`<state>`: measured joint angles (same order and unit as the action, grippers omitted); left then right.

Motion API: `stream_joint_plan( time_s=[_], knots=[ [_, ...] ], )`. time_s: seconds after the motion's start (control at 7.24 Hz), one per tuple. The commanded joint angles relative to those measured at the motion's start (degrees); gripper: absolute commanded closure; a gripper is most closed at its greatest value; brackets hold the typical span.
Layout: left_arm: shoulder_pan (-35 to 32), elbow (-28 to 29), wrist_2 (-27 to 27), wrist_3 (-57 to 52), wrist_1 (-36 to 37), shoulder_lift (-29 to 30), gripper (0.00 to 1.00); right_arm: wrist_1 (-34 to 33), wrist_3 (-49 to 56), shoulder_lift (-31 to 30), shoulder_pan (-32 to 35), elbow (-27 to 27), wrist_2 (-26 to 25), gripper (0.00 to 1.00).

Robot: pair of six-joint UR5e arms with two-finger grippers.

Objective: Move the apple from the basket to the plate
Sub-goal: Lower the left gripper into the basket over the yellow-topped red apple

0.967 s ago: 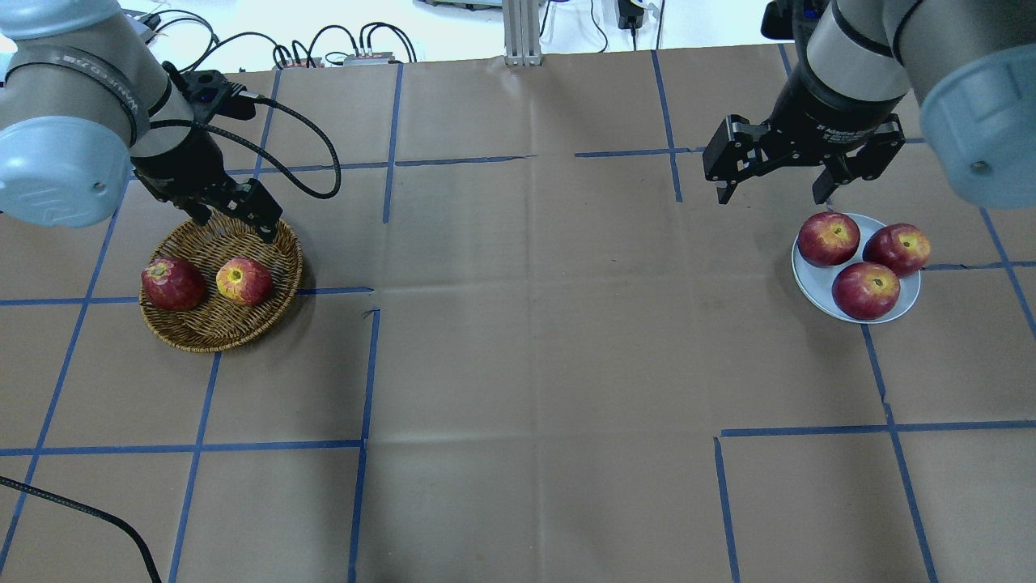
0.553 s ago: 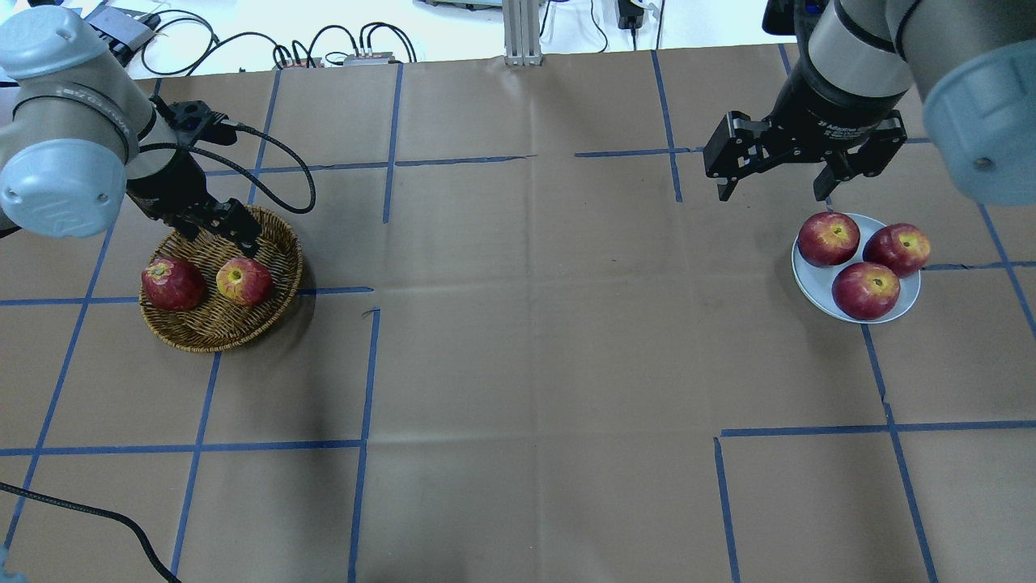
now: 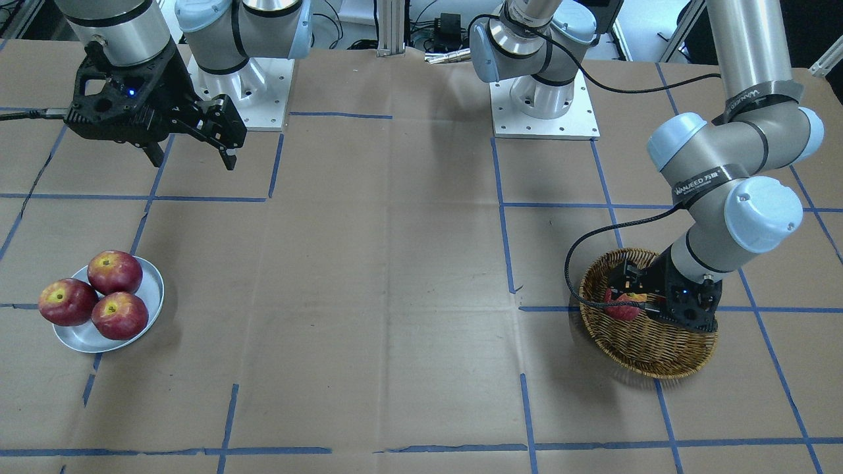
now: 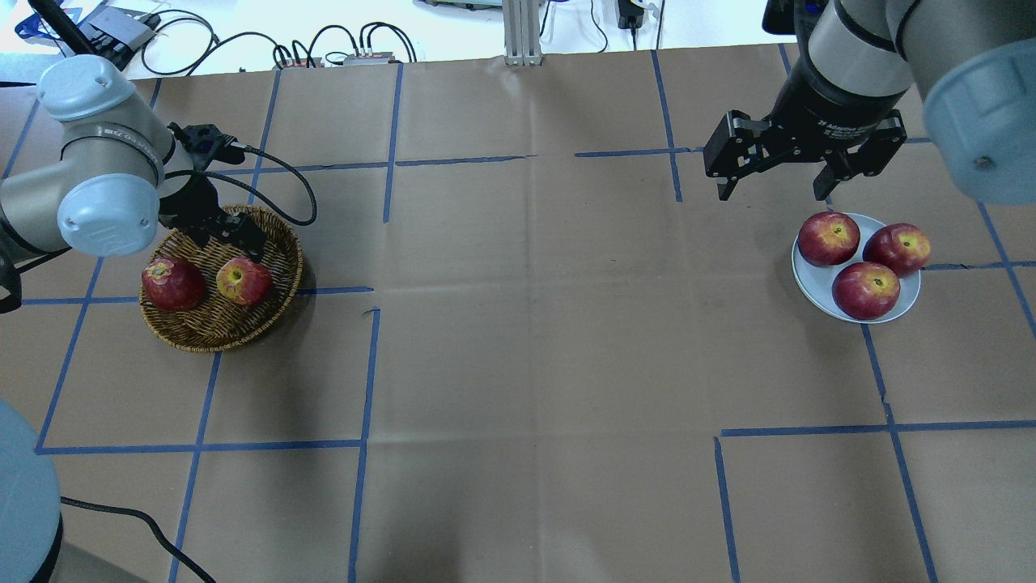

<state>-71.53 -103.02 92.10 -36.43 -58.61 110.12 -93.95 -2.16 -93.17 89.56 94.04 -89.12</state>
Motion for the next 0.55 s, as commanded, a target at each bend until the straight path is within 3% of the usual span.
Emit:
stream_joint_plan(
  time_s=[0.0,0.41],
  knots=[
    [0.77,-3.04,-0.08,-0.04,1.92,0.62,0.02,0.00,-0.04,0.00,0.00,0.00,-0.09,0.00],
    [0.95,-4.56,-0.17,-0.04,4.03,1.50,0.02,0.00,-0.04,0.00,0.00,0.00,-0.09,0.00]
  ],
)
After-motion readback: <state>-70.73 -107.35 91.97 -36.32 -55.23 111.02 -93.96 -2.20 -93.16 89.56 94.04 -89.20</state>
